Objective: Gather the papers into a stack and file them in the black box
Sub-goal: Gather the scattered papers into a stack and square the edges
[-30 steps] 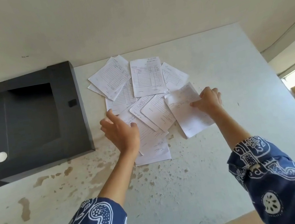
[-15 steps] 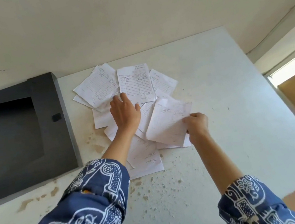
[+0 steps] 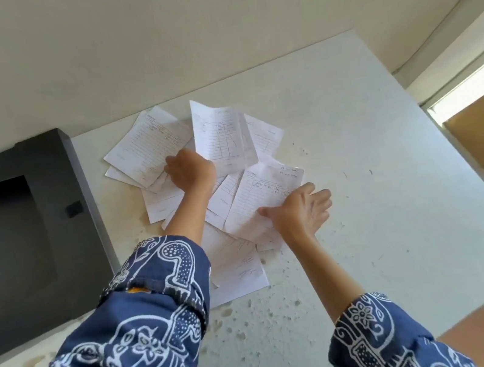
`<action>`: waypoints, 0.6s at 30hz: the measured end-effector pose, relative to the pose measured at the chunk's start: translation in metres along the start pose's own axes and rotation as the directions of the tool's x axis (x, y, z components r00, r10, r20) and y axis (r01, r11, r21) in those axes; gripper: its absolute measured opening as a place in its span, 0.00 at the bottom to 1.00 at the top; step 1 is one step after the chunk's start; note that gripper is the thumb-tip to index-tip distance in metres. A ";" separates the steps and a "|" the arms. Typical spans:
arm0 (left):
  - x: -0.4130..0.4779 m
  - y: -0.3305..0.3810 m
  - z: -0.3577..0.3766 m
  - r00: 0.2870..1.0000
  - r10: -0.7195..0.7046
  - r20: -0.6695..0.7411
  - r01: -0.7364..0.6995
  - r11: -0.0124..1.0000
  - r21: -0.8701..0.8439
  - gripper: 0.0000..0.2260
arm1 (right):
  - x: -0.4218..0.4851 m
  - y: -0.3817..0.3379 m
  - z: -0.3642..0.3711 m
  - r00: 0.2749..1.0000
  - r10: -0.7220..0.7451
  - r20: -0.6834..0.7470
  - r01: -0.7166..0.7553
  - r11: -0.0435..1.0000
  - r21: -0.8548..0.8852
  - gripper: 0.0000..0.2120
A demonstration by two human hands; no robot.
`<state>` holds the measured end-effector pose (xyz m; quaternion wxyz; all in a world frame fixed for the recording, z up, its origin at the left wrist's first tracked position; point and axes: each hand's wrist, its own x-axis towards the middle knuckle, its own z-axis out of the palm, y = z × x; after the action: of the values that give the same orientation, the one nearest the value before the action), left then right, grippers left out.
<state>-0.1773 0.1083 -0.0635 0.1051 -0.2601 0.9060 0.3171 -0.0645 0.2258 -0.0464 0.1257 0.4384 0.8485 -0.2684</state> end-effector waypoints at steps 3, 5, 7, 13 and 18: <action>0.001 -0.005 -0.004 0.997 0.078 0.016 -0.078 0.997 -0.002 0.12 | 0.000 0.003 -0.004 1.000 -0.011 -0.015 0.010 1.000 -0.028 0.41; 0.001 -0.006 -0.008 0.996 0.078 0.033 -0.076 0.996 -0.035 0.14 | 0.000 0.003 -0.005 1.000 -0.004 -0.008 0.004 1.000 0.013 0.40; 0.002 -0.006 -0.012 0.996 0.052 0.071 -0.046 0.995 -0.085 0.14 | -0.001 0.001 -0.005 1.000 -0.006 0.009 0.006 1.000 0.026 0.37; -0.002 -0.006 -0.038 0.952 -0.009 0.306 0.175 0.837 -0.518 0.11 | 0.008 0.006 -0.014 0.999 0.014 0.038 -0.023 0.974 0.224 0.09; -0.010 -0.022 -0.052 0.915 0.118 0.385 0.086 0.877 -0.473 0.13 | 0.017 0.016 -0.040 0.993 0.034 -0.111 0.021 0.888 0.460 0.08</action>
<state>-0.1583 0.0648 -0.0309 0.2188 -0.1994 0.7596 0.5791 -0.0606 0.2676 -0.0266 -0.0303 0.4732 0.7653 -0.4353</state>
